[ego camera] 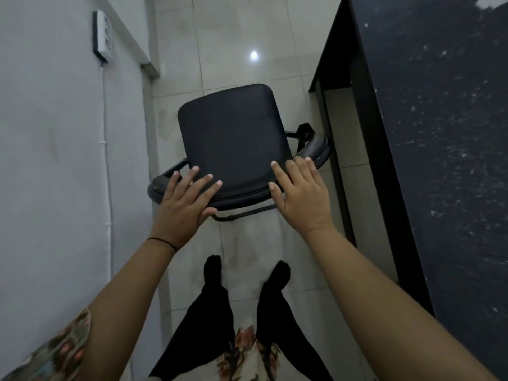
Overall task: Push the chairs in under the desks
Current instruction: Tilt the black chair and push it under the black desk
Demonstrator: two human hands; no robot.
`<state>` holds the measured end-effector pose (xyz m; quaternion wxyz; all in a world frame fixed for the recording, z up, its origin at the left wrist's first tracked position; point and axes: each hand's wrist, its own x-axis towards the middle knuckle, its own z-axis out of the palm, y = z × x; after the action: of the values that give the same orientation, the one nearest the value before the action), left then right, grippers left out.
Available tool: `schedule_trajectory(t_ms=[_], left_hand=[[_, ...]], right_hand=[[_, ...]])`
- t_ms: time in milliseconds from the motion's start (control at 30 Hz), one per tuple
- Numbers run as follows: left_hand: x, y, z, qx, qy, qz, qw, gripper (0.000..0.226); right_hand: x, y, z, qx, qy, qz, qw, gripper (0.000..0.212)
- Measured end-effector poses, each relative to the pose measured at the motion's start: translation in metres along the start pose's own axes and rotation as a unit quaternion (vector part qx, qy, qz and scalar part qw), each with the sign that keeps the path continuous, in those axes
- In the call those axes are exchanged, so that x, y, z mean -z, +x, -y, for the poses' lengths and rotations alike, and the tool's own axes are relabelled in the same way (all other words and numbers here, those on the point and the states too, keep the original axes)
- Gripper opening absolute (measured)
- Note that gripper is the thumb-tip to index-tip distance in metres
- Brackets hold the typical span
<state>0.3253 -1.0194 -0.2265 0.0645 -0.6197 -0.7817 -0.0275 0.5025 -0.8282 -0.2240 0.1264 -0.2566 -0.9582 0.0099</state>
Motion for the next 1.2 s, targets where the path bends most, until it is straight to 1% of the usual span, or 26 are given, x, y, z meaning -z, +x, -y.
schedule_trajectory(t_ms=[233, 333, 467, 633, 700, 800, 867, 933, 1033, 1200], left_hand=[[0.004, -0.006, 0.061, -0.065, -0.002, 0.041, 0.997, 0.045], [0.004, -0.007, 0.070, -0.095, -0.009, 0.047, 0.994, 0.046], [0.006, -0.006, 0.079, -0.148, -0.025, 0.062, 0.987, 0.049], [0.009, -0.004, 0.090, -0.219, -0.046, 0.091, 0.970, 0.055], [0.013, -0.007, 0.089, -0.211, -0.061, 0.103, 0.970, 0.060], [0.018, -0.022, 0.084, -0.153, -0.119, 0.106, 0.975, 0.067], [0.019, -0.032, 0.079, -0.125, -0.158, 0.094, 0.975, 0.066], [0.019, -0.039, 0.073, -0.090, -0.189, 0.082, 0.974, 0.065], [0.018, -0.042, 0.065, -0.030, -0.215, 0.100, 0.971, 0.076], [0.017, -0.039, 0.060, -0.010, -0.205, 0.123, 0.971, 0.091]], right_hand=[[-0.006, 0.005, 0.057, -0.060, -0.023, -0.012, 0.998, 0.043], [-0.004, -0.003, 0.070, -0.093, -0.035, -0.022, 0.995, 0.041], [0.000, -0.027, 0.088, -0.138, -0.060, -0.023, 0.988, 0.044], [0.003, -0.065, 0.125, -0.218, -0.083, -0.036, 0.972, 0.043], [0.003, -0.078, 0.142, -0.258, -0.086, -0.038, 0.962, 0.042], [0.002, -0.090, 0.167, -0.316, -0.074, -0.042, 0.945, 0.045], [0.002, -0.091, 0.174, -0.340, -0.064, -0.044, 0.937, 0.047], [0.005, -0.089, 0.172, -0.358, -0.054, -0.042, 0.931, 0.050], [0.011, -0.085, 0.157, -0.385, -0.042, -0.034, 0.921, 0.054], [0.014, -0.090, 0.147, -0.393, 0.000, -0.009, 0.919, 0.058]])
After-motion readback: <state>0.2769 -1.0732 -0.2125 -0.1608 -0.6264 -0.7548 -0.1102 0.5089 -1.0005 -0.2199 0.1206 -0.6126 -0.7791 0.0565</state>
